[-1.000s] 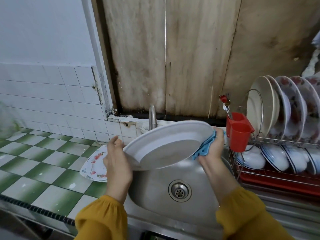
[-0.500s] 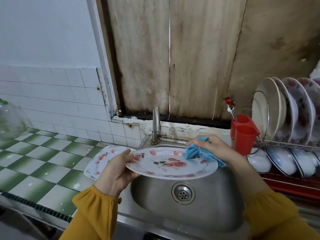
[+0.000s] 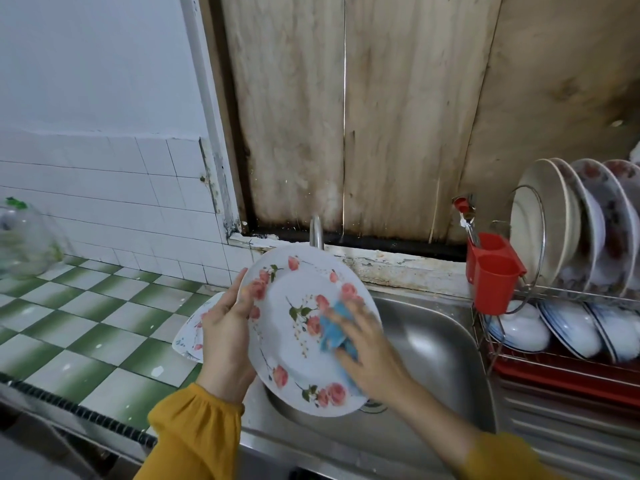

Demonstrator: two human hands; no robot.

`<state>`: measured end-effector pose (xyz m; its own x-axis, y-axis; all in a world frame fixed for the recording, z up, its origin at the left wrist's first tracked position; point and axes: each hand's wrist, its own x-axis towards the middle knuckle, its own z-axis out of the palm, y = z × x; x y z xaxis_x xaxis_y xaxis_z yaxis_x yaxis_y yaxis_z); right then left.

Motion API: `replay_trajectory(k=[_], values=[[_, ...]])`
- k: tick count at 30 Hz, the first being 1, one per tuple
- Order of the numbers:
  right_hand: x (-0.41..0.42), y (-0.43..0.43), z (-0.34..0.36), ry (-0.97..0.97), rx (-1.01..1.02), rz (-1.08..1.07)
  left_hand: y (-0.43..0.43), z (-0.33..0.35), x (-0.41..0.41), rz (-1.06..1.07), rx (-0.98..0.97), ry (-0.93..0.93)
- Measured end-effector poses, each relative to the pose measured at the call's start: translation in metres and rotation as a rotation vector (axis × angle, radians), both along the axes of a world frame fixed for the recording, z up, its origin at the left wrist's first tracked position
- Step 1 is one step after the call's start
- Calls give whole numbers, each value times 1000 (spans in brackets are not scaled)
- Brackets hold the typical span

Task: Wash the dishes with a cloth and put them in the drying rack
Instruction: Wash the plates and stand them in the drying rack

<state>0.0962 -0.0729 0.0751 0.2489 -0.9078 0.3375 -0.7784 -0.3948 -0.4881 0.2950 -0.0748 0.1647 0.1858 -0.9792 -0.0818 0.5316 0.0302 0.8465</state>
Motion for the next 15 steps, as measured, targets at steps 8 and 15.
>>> replay_trajectory(k=[8, 15], values=[[51, -31, 31, -455, -229, -182, 19, -6, -40, -146, -207, -268], [19, -28, -23, -136, -338, -102, 9, -2, -20, -78, -228, -177]])
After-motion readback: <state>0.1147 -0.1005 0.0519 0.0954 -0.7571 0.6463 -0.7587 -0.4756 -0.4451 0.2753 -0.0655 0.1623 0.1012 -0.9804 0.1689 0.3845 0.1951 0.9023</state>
